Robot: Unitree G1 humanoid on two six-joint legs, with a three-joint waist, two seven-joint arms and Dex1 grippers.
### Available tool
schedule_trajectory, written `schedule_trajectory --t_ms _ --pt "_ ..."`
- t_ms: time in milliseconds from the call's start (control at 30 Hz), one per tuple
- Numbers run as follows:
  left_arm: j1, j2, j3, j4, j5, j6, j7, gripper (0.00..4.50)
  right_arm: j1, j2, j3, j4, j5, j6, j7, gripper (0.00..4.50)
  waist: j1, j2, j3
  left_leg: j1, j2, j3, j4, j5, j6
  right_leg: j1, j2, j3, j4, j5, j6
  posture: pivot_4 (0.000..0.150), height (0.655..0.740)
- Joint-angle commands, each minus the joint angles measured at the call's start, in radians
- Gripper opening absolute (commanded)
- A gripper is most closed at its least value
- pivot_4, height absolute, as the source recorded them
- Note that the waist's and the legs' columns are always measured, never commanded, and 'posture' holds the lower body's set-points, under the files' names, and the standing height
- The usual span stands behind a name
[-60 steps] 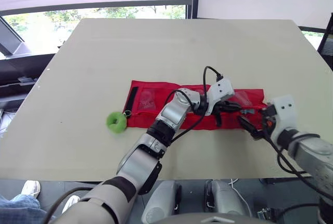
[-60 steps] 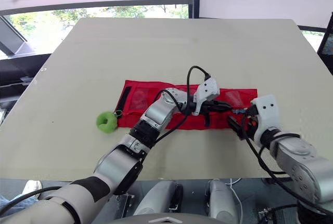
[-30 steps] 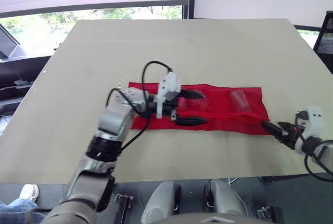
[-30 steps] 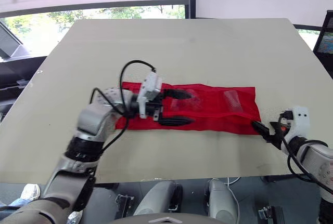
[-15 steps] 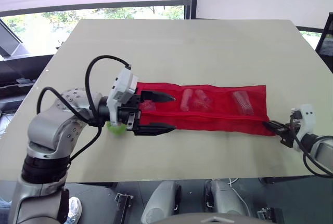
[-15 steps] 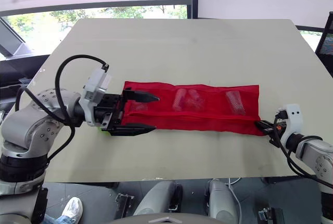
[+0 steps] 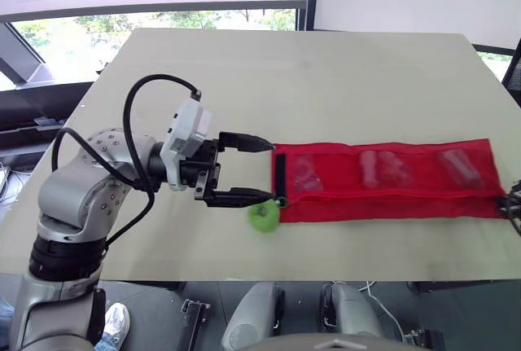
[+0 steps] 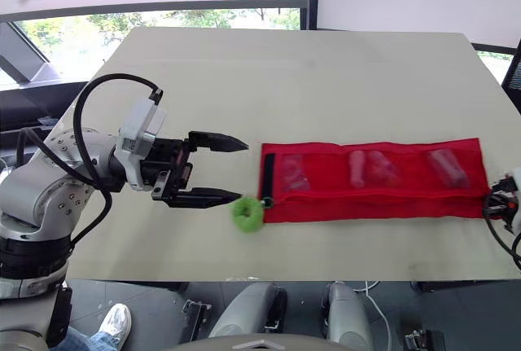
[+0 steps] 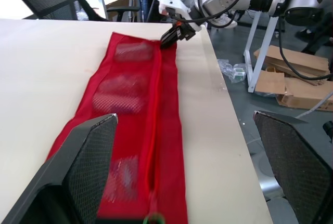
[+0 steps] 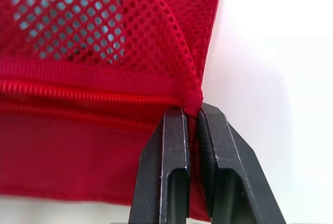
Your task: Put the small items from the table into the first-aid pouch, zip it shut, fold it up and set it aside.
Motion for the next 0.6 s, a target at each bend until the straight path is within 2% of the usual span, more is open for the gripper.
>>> schedule_trajectory --t_ms 33,200,267,300,367,433,467,567,600 --pt "-0.004 0.015 0.01 -0.006 -0.004 -0.019 0.005 4.5 -0.009 -0.042 -0.051 0.059 -0.078 -0.004 -0.079 0.15 -0.001 0.0 0.0 0.0 0.0 0.0 0.0 0.0 0.0 0.0 0.0 0.0 0.0 0.0 0.0 0.15 0.7395" --pt "-0.002 0.014 0.01 0.003 -0.005 -0.022 0.007 4.5 -0.017 -0.053 -0.049 0.077 -0.111 -0.018 -0.092 0.15 -0.003 0.0 0.0 0.0 0.0 0.0 0.0 0.0 0.0 0.0 0.0 0.0 0.0 0.0 0.0 0.15 0.7395" --pt "0.003 0.013 0.01 0.017 0.004 -0.034 0.005 4.5 0.005 -0.046 -0.053 0.029 -0.107 -0.058 -0.056 0.15 -0.006 0.001 0.0 0.0 0.0 0.0 0.0 0.0 0.0 0.0 0.0 0.0 0.0 0.0 0.0 0.15 0.7395" --pt "0.005 0.015 0.009 0.027 0.013 -0.041 0.004 4.5 0.026 -0.045 -0.06 -0.002 -0.101 -0.072 -0.03 0.64 -0.006 0.001 0.0 0.0 0.001 0.0 0.0 0.0 0.0 0.0 0.001 0.0 0.0 0.0 0.0 0.15 0.7395" --pt "0.007 0.021 0.005 0.053 0.036 -0.054 0.011 4.5 0.078 -0.04 -0.095 -0.079 -0.065 -0.08 0.032 1.0 -0.006 0.002 0.0 0.0 0.001 0.0 0.0 0.0 0.0 0.0 0.001 0.0 0.0 0.0 0.0 0.15 0.7395" --pt "0.002 0.021 -0.002 0.083 0.056 -0.057 0.028 4.5 0.126 -0.03 -0.152 -0.142 -0.039 -0.071 0.063 2.08 -0.006 0.002 0.0 0.0 0.001 0.0 -0.001 0.0 0.0 0.0 0.001 0.0 0.0 0.002 0.004 0.15 0.7395" --pt "-0.004 0.017 -0.007 0.1 0.067 -0.06 0.038 4.5 0.15 -0.028 -0.178 -0.168 -0.032 -0.081 0.08 2.42 -0.006 0.003 0.001 0.0 0.002 0.0 -0.001 0.0 0.0 0.0 0.002 0.0 0.0 0.002 0.004 0.15 0.7395" --pt "-0.029 0.004 -0.032 0.161 0.099 -0.052 0.07 4.5 0.226 -0.014 -0.276 -0.249 -0.008 -0.087 0.125 3.88 -0.005 0.003 0.001 0.0 0.002 0.0 -0.001 0.0 0.0 0.0 0.002 0.0 0.0 0.002 0.004 0.15 0.7395" --pt "-0.033 0.002 -0.05 0.182 0.124 -0.069 0.072 4.5 0.254 -0.009 -0.307 -0.279 0.004 -0.092 0.152 4.04 -0.003 0.003 0.001 0.0 0.002 0.0 -0.001 0.0 0.0 0.0 0.002 0.0 0.0 0.002 0.004 0.15 0.7395"
